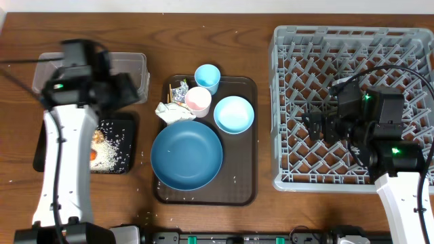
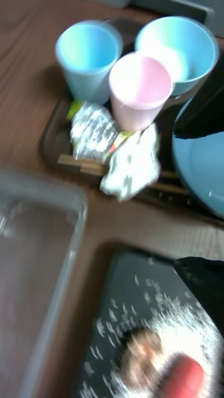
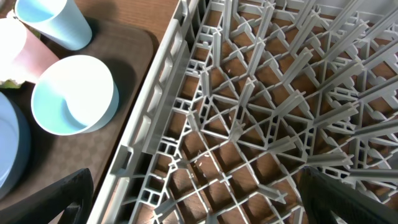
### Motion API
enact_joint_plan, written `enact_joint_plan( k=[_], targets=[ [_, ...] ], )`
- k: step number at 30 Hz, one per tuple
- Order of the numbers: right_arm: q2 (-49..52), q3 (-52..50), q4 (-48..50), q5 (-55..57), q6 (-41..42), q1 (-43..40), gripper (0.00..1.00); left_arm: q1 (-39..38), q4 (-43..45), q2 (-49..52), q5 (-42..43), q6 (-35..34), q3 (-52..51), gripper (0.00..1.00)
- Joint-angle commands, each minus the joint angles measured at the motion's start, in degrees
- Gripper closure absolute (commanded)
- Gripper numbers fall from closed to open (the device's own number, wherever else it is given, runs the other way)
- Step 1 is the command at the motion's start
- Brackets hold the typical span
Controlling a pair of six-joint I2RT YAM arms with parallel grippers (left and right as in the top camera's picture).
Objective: Sort waste into correct bins and load items into the dishwasher rack
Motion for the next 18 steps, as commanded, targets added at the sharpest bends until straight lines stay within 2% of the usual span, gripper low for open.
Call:
enact_joint_plan(
  k=[1, 9, 18],
  targets=[
    [0.1, 0.8, 0.0, 0.1, 0.6, 0.7, 0.01, -6.2, 3.0, 1.4, -0.1, 6.0, 0.5, 0.34],
    [0.1, 0.8, 0.0, 0.1, 0.6, 0.7, 0.01, -16.6, 14.6, 6.5, -1.4, 6.8, 0.5, 0.30],
    [0.1, 0.8, 0.0, 0.2, 0.6, 0.7, 0.01, -22.7, 17.6, 15.6, -2.3, 7.9, 0.5, 0.30]
  ],
)
